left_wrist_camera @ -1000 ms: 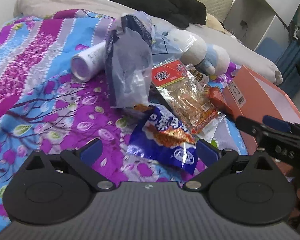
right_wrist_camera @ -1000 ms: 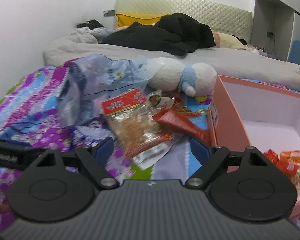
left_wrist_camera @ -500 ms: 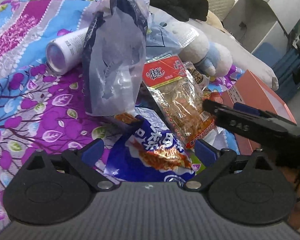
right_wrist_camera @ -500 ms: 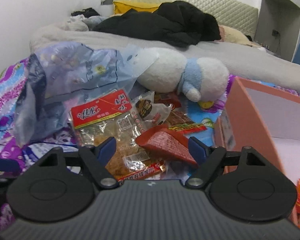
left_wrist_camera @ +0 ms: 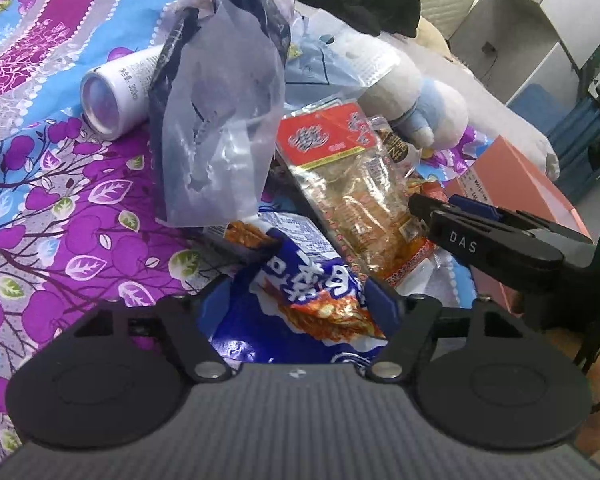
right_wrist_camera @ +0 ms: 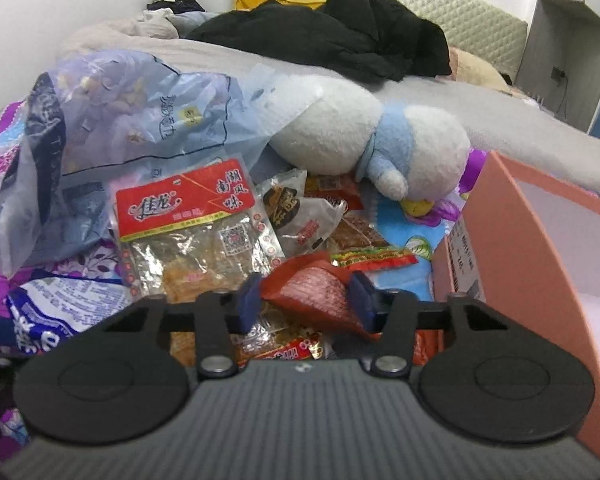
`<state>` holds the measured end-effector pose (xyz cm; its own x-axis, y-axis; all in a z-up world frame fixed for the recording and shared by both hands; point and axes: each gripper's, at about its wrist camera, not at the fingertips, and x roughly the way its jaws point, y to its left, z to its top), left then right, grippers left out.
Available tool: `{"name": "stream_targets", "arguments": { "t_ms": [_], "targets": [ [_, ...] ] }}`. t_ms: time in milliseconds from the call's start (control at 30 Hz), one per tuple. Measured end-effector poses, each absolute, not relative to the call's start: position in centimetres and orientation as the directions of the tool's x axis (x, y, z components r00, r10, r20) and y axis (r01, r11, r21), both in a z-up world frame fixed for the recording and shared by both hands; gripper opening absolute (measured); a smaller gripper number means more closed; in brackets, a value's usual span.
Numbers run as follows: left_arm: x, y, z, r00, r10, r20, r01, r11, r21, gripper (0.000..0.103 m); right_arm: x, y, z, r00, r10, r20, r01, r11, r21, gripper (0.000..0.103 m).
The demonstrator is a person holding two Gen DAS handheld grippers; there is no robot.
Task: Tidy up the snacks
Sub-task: 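Grasp the blue chip bag with the left gripper while the right gripper grasps a red packet, then lift the blue chip bag with the left gripper while the right gripper lowers the red packet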
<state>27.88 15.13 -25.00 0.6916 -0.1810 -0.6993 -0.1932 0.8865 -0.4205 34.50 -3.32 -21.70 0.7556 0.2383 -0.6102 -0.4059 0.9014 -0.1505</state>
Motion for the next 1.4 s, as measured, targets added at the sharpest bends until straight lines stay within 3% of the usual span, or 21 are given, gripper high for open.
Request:
{"name": "stream_targets", "arguments": {
  "t_ms": [233,633,1400],
  "targets": [
    [25.8,15.3,-24.1,0.702,-0.198,-0.684,-0.188,0.875,-0.447,0.064,32.3,-3.8,-19.8,0.765,0.242,-0.597,-0.413,0.895,-0.167,0.033],
    [19.6,15.0,-22.5,0.704,-0.187,-0.685,-0.209,0.867,-0.452,0.063,26.5,-5.3,-17.4,0.762,0.261,-0.592,-0.454,0.868,-0.201,0.021],
    [12.0,11.7,-22.1,0.647,-0.196,-0.737,-0.182,0.899,-0.399,0.065,12.0,-8.7,-17.9,0.662,0.31,-0.682,-0.577,0.792,-0.2,0.017]
  ]
}}
